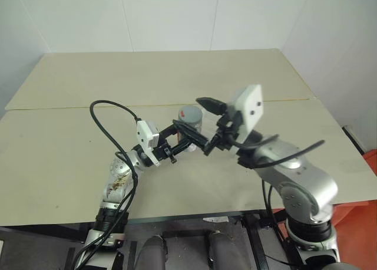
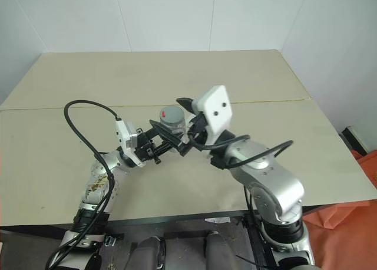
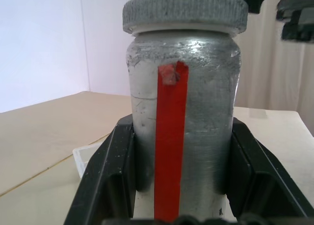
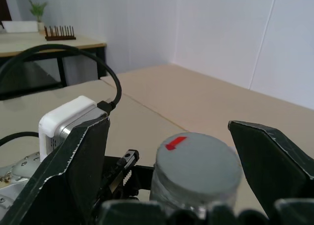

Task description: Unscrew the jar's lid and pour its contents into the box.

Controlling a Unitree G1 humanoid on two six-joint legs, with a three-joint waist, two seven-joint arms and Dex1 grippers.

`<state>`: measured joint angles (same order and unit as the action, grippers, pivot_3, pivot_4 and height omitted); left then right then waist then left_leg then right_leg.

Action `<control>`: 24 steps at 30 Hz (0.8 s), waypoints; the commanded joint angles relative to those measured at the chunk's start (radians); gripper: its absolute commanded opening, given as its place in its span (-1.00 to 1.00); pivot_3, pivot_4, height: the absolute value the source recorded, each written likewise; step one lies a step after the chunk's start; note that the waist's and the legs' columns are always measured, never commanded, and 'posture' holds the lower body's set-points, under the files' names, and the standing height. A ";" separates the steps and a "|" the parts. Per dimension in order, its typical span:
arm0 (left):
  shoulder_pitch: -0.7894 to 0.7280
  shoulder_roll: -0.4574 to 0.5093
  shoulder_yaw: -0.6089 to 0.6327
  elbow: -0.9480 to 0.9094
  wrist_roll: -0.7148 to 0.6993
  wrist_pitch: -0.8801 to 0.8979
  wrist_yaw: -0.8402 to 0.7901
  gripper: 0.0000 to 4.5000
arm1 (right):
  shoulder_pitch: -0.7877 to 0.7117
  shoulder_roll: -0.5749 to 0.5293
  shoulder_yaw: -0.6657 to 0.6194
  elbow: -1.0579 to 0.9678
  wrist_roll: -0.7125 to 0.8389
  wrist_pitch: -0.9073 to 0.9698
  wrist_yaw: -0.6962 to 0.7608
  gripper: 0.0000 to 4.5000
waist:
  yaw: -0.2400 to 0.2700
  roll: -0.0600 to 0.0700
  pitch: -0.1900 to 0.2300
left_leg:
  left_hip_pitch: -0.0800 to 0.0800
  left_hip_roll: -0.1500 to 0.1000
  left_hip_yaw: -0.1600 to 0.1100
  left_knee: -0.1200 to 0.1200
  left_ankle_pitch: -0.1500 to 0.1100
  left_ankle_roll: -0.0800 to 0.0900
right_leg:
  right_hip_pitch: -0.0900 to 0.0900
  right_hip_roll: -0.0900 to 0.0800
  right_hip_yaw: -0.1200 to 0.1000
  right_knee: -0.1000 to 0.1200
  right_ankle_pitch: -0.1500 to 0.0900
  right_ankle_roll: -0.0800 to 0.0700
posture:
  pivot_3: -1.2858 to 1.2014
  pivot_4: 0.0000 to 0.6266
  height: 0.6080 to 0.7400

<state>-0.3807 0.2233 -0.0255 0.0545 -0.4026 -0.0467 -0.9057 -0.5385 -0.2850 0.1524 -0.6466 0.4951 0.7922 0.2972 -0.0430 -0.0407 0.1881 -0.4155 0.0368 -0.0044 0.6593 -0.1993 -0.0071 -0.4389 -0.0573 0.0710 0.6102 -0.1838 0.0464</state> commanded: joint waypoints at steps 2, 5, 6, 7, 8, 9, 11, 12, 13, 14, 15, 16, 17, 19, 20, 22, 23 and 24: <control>-0.002 -0.014 -0.015 -0.051 -0.001 -0.023 0.009 -0.13 | -0.011 0.024 0.013 0.034 -0.080 -0.076 -0.032 1.00 | 0.002 0.000 0.000 | 0.000 0.000 0.000 0.000 0.000 0.000 | 0.000 0.000 0.000 0.000 0.001 0.001 | 0.03 -0.52 1.00; 0.000 -0.018 -0.018 -0.052 0.000 -0.024 0.011 -0.13 | -0.008 0.024 0.015 0.055 -0.115 -0.097 -0.029 1.00 | 0.002 0.000 0.000 | -0.001 0.000 0.000 0.000 0.000 0.000 | 0.000 0.000 0.000 -0.001 0.001 0.002 | 0.03 -0.52 1.00; 0.001 -0.018 -0.019 -0.052 -0.001 -0.025 0.012 -0.13 | -0.006 0.024 0.016 0.060 -0.123 -0.102 -0.027 1.00 | 0.002 0.000 0.000 | -0.001 0.000 0.000 0.000 0.000 0.000 | 0.000 0.000 0.000 -0.001 0.001 0.003 | 0.03 -0.52 1.00; 0.001 -0.019 -0.019 -0.052 -0.001 -0.025 0.013 -0.13 | -0.004 0.023 0.018 0.063 -0.130 -0.106 -0.025 1.00 | 0.001 0.000 0.000 | -0.001 0.000 0.000 0.000 0.000 0.000 | 0.000 0.000 0.000 -0.001 0.001 0.003 | 0.03 -0.52 1.00; 0.001 -0.019 -0.019 -0.051 -0.001 -0.026 0.013 -0.13 | -0.003 0.024 0.017 0.065 -0.133 -0.108 -0.022 1.00 | 0.001 0.000 0.000 | -0.001 0.000 0.000 0.000 0.000 0.000 | 0.000 0.000 0.000 0.000 0.001 0.003 | 0.03 -0.52 1.00; 0.002 -0.018 -0.018 -0.049 -0.002 -0.026 0.012 -0.13 | -0.001 0.025 0.016 0.065 -0.137 -0.110 -0.020 1.00 | 0.001 0.000 0.000 | -0.001 0.000 0.000 0.000 0.000 0.000 | 0.000 0.000 0.000 0.000 0.001 0.002 | 0.03 -0.52 1.00; 0.001 -0.016 -0.015 -0.045 -0.003 -0.029 0.010 -0.13 | 0.003 0.028 0.004 0.057 -0.132 -0.106 -0.017 1.00 | 0.000 0.000 0.000 | -0.001 0.000 0.000 0.000 0.000 0.000 | 0.000 0.000 0.000 0.000 0.001 0.002 | 0.03 -0.52 1.00; 0.001 -0.014 -0.014 -0.042 -0.003 -0.030 0.008 -0.13 | 0.006 0.028 -0.003 0.051 -0.128 -0.102 -0.016 1.00 | 0.000 0.000 0.000 | 0.000 0.000 0.000 0.000 0.000 0.000 | 0.000 0.000 0.000 0.000 0.001 0.001 | 0.03 -0.52 1.00; 0.001 -0.013 -0.011 -0.039 -0.004 -0.031 0.007 -0.13 | 0.011 0.024 -0.010 0.043 -0.124 -0.098 -0.014 1.00 | 0.000 0.000 0.000 | 0.000 0.000 0.000 0.000 0.000 0.000 | 0.000 0.000 0.000 0.000 0.001 0.001 | 0.03 -0.52 1.00; 0.000 -0.011 -0.009 -0.036 -0.004 -0.032 0.006 -0.13 | 0.017 0.020 -0.016 0.034 -0.120 -0.094 -0.010 1.00 | 0.000 0.000 0.000 | 0.000 0.000 0.000 0.000 0.000 0.000 | 0.000 0.000 0.000 0.000 0.001 0.001 | 0.03 -0.52 1.00; 0.000 -0.010 -0.007 -0.034 -0.005 -0.034 0.005 -0.13 | 0.025 0.014 -0.020 0.025 -0.117 -0.090 -0.006 1.00 | 0.000 0.000 0.000 | 0.000 0.000 0.000 0.000 0.000 0.000 | 0.000 0.000 0.000 0.000 0.001 0.001 | 0.03 -0.52 1.00; -0.001 -0.009 -0.005 -0.030 -0.005 -0.035 0.004 -0.13 | 0.033 0.008 -0.023 0.017 -0.115 -0.087 -0.002 1.00 | 0.001 0.000 0.000 | 0.000 0.000 0.000 0.000 0.000 0.000 | 0.000 0.000 0.000 0.000 0.001 0.001 | 0.03 -0.52 1.00; -0.002 -0.008 -0.002 -0.027 -0.004 -0.038 0.005 -0.13 | 0.044 0.000 -0.029 0.007 -0.111 -0.084 0.001 1.00 | 0.001 0.000 0.000 | -0.001 0.000 0.000 0.000 0.000 0.000 | 0.000 0.000 0.000 0.000 0.001 0.001 | 0.03 -0.52 1.00; -0.006 -0.006 0.001 -0.021 -0.003 -0.042 0.006 -0.13 | 0.061 -0.012 -0.042 -0.009 -0.106 -0.076 0.004 1.00 | 0.001 0.000 0.000 | -0.001 0.000 0.000 0.000 0.000 0.000 | 0.000 0.000 0.000 0.000 0.001 0.002 | 0.03 -0.52 1.00; -0.008 -0.005 0.002 -0.019 -0.003 -0.043 0.007 -0.13 | 0.066 -0.016 -0.047 -0.014 -0.102 -0.073 0.005 1.00 | 0.001 0.000 0.000 | -0.001 0.000 0.000 0.000 0.000 0.000 | 0.000 0.000 0.000 0.000 0.001 0.002 | 0.03 -0.52 1.00; -0.011 -0.004 0.002 -0.014 -0.003 -0.046 0.007 -0.13 | 0.071 -0.021 -0.060 -0.021 -0.096 -0.069 0.005 1.00 | 0.001 0.000 0.000 | -0.001 0.000 0.000 0.000 0.000 0.000 | 0.000 0.000 0.000 0.000 0.001 0.001 | 0.03 -0.52 1.00; -0.013 -0.004 0.002 -0.012 -0.003 -0.047 0.008 -0.13 | 0.072 -0.024 -0.066 -0.023 -0.095 -0.068 0.003 1.00 | 0.000 0.000 0.000 | -0.001 0.000 0.000 0.000 0.000 0.000 | 0.000 0.000 0.000 0.000 0.000 0.001 | 0.03 -0.52 1.00; -0.014 -0.004 0.002 -0.010 -0.002 -0.048 0.007 -0.13 | 0.071 -0.027 -0.072 -0.024 -0.090 -0.066 0.003 1.00 | 0.000 0.000 0.000 | -0.001 0.000 0.000 0.000 0.000 0.000 | 0.000 0.000 0.000 0.000 0.000 0.001 | 0.03 -0.52 1.00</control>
<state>-0.3803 0.2178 -0.0362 0.0564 -0.3946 -0.0630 -0.8956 -0.4607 -0.3048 0.1317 -0.6293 0.4002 0.7283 0.3043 -0.0431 -0.0407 0.1881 -0.4159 0.0367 -0.0044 0.6592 -0.1993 -0.0071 -0.4391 -0.0574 0.0710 0.6101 -0.1836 0.0471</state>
